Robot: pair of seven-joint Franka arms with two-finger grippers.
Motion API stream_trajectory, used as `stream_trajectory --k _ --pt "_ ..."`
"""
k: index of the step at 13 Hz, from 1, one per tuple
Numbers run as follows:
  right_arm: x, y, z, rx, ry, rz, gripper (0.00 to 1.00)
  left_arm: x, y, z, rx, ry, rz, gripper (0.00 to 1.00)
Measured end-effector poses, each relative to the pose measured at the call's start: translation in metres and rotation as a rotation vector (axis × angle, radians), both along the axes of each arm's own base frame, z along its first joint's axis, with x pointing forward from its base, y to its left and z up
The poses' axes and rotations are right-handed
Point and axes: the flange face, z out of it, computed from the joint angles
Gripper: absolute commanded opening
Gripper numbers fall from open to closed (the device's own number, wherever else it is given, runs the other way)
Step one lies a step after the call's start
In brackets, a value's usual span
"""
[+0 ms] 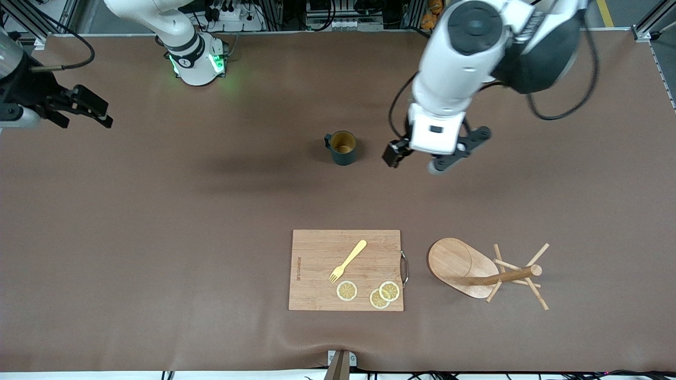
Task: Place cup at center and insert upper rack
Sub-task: 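Withdraw the right gripper while the left gripper reaches toward the mug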
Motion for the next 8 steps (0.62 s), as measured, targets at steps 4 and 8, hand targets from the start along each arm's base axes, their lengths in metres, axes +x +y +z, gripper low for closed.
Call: stream_trajectory --k 4,8 --pt "-0.015 -0.005 0.015 0.001 -0.002 0.001 1.0 -0.031 -0.082 -0.043 0.072 -0.054 0.024 1.0" --pt "-0.015 -0.007 0.011 -0.004 0.001 -0.005 1.0 -0.066 -0.151 -0.091 0.111 -0.081 0.062 1.0"
